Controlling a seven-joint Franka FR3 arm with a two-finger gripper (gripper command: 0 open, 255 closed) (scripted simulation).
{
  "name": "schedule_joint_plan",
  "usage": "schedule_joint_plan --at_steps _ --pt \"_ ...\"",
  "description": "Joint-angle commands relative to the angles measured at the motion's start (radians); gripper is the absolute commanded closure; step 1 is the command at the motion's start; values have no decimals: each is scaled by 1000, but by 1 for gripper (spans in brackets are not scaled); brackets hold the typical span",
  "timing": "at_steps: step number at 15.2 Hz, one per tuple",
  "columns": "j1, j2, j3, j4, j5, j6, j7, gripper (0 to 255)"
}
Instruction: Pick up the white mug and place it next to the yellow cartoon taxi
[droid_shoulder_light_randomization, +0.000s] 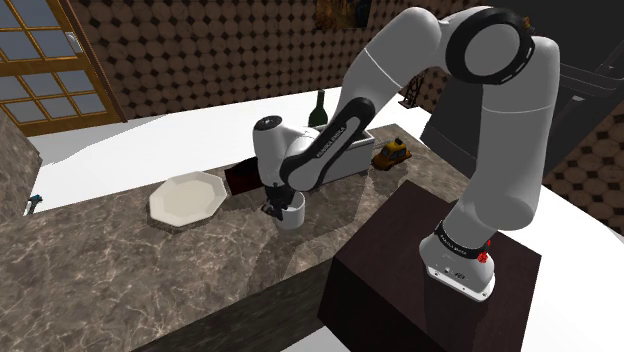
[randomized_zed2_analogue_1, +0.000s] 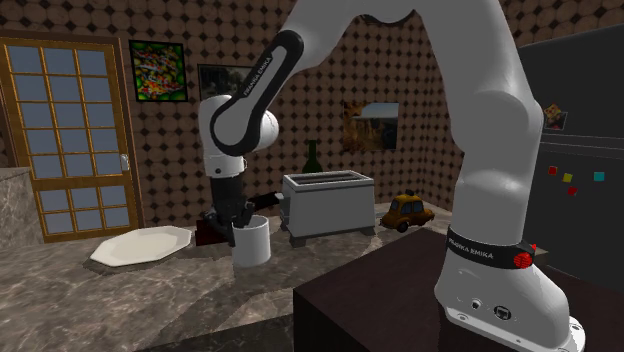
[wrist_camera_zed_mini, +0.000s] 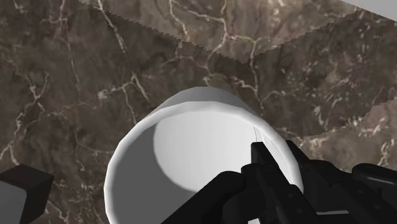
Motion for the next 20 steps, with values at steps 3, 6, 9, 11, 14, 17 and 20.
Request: schedule_joint_plan --at_steps 3,6,9,11,14,17,20 --pt "-11 -48 18 0 28 -45 -16 255" --pt "-19 -82 29 1 47 -77 -28 255" --pt "-27 -115 39 4 67 -110 -41 255" --pt "-31 -136 45 7 79 -133 -49 255" --pt "-36 -166 52 14 97 -167 -61 255" --pt "-41 -196 58 22 114 -203 -72 255" --pt "-45 -224 63 33 130 -238 -82 255"
